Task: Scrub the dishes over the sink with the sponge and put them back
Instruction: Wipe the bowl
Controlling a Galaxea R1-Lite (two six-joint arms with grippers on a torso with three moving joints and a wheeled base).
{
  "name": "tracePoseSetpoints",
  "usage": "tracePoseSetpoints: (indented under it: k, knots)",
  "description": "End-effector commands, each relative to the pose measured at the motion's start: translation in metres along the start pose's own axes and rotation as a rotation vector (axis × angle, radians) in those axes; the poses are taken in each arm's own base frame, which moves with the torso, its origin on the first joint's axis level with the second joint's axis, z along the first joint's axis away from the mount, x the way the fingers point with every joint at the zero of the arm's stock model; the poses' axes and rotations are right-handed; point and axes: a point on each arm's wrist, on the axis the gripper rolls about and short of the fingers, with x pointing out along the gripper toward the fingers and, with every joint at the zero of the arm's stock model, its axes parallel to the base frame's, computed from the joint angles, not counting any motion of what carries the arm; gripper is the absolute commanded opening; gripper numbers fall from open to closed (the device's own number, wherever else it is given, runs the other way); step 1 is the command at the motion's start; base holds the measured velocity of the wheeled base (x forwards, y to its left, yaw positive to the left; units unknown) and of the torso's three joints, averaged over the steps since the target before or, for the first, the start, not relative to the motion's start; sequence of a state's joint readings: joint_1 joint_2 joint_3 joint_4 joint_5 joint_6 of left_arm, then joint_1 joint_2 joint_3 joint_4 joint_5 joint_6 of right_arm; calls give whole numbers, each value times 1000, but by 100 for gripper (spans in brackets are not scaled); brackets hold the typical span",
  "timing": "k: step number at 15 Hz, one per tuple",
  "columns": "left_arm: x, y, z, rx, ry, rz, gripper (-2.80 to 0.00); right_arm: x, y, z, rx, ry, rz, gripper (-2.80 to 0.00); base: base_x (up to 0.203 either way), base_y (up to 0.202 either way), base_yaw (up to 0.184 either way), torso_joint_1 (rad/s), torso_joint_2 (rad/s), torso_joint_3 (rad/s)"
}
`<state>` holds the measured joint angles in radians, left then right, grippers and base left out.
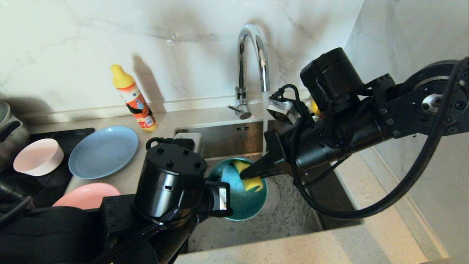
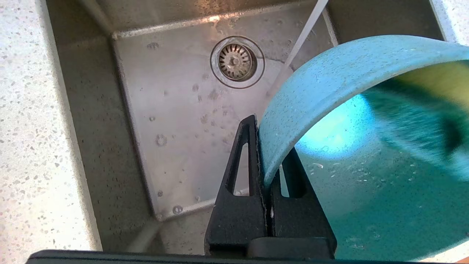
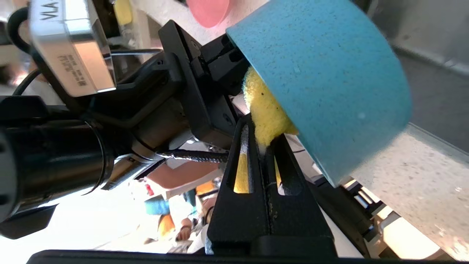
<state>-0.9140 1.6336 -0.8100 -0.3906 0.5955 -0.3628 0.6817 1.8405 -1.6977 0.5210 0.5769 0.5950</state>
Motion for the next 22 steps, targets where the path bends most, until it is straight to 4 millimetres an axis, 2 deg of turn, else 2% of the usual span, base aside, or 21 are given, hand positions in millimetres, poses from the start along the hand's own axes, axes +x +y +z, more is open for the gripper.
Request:
tracePoseSetpoints:
  k: [1, 5, 11, 15, 22]
  knots:
    - [0, 0, 0, -2, -2, 5, -280, -11, 5, -3, -1, -10, -5, -280, 0, 0, 0, 0, 0, 0]
    - [0, 1, -2, -1, 2, 8, -280, -17, 4, -10, 19, 13, -23, -280, 0, 0, 0, 0, 0, 0]
    - [1, 0, 3, -33, -44, -5, -280, 1, -3, -22, 44, 92, -46, -280, 0, 0, 0, 0, 0, 0]
    - [1, 0, 4, -37, -49, -5, -280, 18, 1, -30, 32, 145, -39, -280, 0, 0, 0, 0, 0, 0]
    - [1, -1, 5, -38, -52, -6, -280, 38, 7, -31, 13, 178, -24, -280, 0, 0, 0, 0, 0, 0]
